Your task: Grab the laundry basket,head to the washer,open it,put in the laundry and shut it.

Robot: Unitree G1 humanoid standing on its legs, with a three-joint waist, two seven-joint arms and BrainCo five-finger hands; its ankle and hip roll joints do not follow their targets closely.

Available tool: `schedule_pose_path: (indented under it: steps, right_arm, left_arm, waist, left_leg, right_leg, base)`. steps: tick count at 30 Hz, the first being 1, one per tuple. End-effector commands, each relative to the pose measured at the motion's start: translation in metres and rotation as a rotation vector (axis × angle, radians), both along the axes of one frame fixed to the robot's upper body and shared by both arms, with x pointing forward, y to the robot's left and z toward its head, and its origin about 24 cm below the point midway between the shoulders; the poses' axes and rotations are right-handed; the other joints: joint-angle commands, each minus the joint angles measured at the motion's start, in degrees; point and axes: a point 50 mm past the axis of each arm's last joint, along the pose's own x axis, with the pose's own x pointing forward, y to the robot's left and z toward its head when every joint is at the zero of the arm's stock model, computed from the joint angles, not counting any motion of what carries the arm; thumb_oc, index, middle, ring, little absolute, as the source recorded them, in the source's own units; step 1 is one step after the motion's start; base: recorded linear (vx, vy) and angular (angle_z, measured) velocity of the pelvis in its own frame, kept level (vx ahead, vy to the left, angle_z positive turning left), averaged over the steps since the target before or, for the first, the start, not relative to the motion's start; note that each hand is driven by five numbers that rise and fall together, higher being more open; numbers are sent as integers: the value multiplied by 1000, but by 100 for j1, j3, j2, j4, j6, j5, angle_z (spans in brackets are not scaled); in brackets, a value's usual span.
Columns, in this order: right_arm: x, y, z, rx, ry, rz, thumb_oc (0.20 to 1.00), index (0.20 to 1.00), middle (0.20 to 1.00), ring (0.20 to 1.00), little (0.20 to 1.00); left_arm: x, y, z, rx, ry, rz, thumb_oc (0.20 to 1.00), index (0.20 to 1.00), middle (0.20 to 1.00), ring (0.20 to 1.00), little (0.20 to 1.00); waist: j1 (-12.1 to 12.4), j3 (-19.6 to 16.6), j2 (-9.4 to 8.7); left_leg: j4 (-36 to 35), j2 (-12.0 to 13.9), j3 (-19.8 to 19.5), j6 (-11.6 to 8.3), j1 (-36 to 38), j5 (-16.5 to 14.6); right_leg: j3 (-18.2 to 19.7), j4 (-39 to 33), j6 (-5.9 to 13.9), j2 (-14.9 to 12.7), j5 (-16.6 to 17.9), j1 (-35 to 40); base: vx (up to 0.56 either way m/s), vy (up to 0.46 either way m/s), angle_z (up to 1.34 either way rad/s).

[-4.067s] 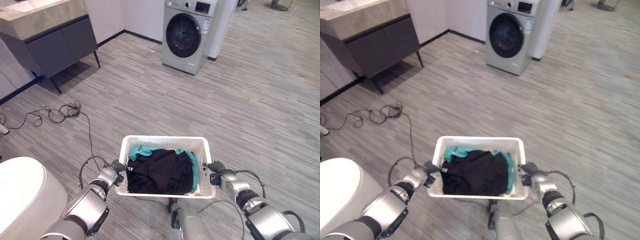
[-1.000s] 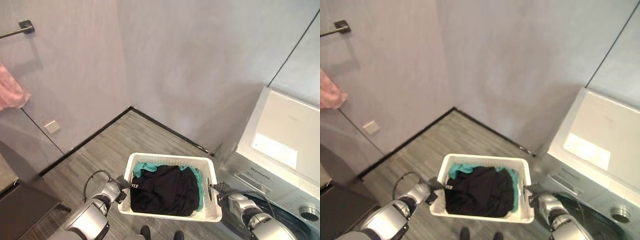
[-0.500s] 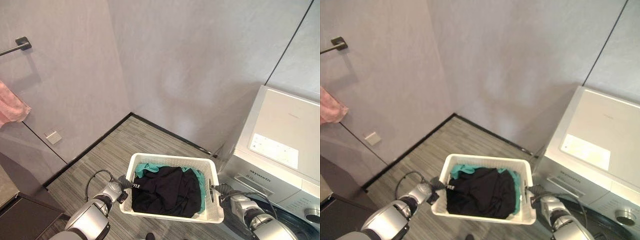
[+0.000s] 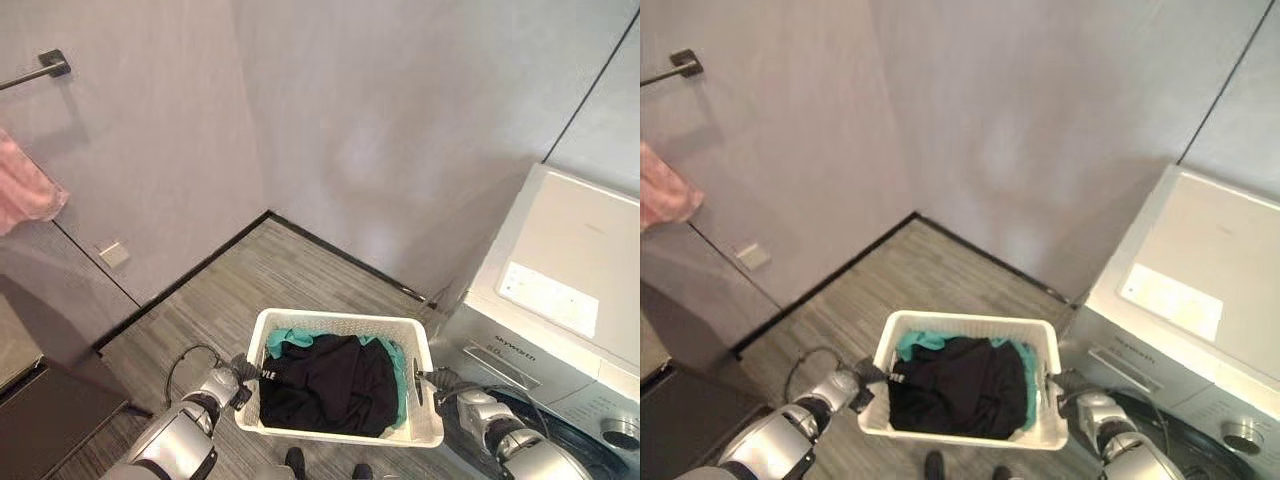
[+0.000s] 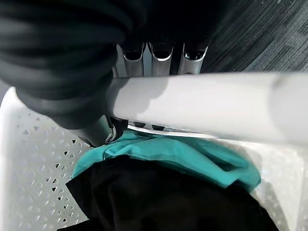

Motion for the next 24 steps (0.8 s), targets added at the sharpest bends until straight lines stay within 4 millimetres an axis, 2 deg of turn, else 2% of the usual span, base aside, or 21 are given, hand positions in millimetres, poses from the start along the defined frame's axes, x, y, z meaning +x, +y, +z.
schedule_pose_path:
  steps: [1, 3, 4, 8, 9, 11, 14, 16, 17, 21, 24]
  right_arm:
    - [42, -10, 39, 48, -225, -36, 200, 200, 200, 200, 200]
    - [41, -11, 39, 50, -228, -43, 200, 200, 200, 200, 200]
    - [41, -10, 38, 51, -224, -40, 200, 200, 200, 200, 200]
    - [39, -7, 35, 61, -208, -28, 200, 200, 200, 200, 200]
    - [39, -7, 35, 60, -208, -27, 200, 200, 200, 200, 200]
    - [39, -9, 37, 55, -211, -26, 200, 200, 200, 200, 200]
    - [41, -13, 39, 58, -221, -54, 200, 200, 200, 200, 200]
    - [42, -13, 39, 60, -222, -62, 200, 200, 200, 200, 200]
    - [42, -16, 40, 54, -225, -71, 200, 200, 200, 200, 200]
    - [46, -13, 43, 58, -236, -63, 200, 200, 200, 200, 200]
    - [55, -1, 47, 83, -259, -42, 200, 200, 200, 200, 200]
  left_arm:
    - [36, -27, 26, -112, -132, 2, 200, 200, 200, 200, 200]
    - [31, -26, 21, -110, -116, 7, 200, 200, 200, 200, 200]
    - [30, -25, 20, -106, -110, 7, 200, 200, 200, 200, 200]
    - [28, -23, 19, -108, -105, 9, 200, 200, 200, 200, 200]
    - [28, -23, 19, -109, -105, 9, 200, 200, 200, 200, 200]
    - [28, -24, 18, -111, -107, 8, 200, 200, 200, 200, 200]
    - [32, -28, 21, -112, -115, -19, 200, 200, 200, 200, 200]
    - [33, -29, 23, -114, -125, -24, 200, 200, 200, 200, 200]
    - [35, -30, 24, -111, -132, -38, 200, 200, 200, 200, 200]
    - [35, -29, 25, -102, -138, -47, 200, 200, 200, 200, 200]
    - [32, -22, 23, -94, -129, -29, 200, 200, 200, 200, 200]
  waist:
    - [-177, 100, -227]
    - [-256, 29, -234]
    - [-259, 9, -222]
    - [-338, -159, -117]
    - [-339, -153, -107]
    - [-440, -194, -30]
    - [-554, -212, -3]
    - [-542, -178, -5]
    - [-521, -120, -19]
    - [-436, -81, -33]
    - [-376, -33, -16]
  left_leg:
    - [385, -348, -279, 296, -239, -189]
    - [746, -270, -129, 365, 204, -628]
    - [993, -274, -246, 363, 399, -770]
    - [1069, -281, -974, 351, 1014, -852]
    - [1070, -272, -976, 349, 1026, -861]
    - [747, -208, -1227, 350, 1223, -875]
    - [455, -267, -1067, 398, 1356, -1119]
    - [420, -435, -994, 525, 1325, -1338]
    - [448, -604, -922, 608, 1267, -1366]
    - [355, -777, -748, 755, 1258, -1488]
    - [50, -737, -493, 841, 1228, -1370]
  right_leg:
    - [85, -1055, 626, -87, 605, 562]
    - [45, -1019, 633, -185, 693, 408]
    - [68, -1009, 625, -203, 704, 386]
    - [208, -864, 634, -223, 782, 150]
    - [206, -861, 632, -214, 777, 160]
    - [330, -730, 690, -236, 865, -22]
    - [381, -650, 799, -400, 1053, -187]
    - [519, -596, 900, -518, 1204, -340]
    - [669, -629, 1004, -621, 1368, -430]
    - [813, -736, 1147, -736, 1563, -597]
    - [631, -866, 1318, -870, 1675, -811]
  base:
    - [-240, -19, 22]
    - [-166, 72, 16]
    - [-140, 116, 19]
    - [-61, 138, 11]
    - [-65, 138, 0]
    - [-99, 183, -13]
    - [-132, 234, -24]
    - [-208, 305, -15]
    - [-203, 254, -29]
    - [-190, 231, -51]
    - [-304, 188, -64]
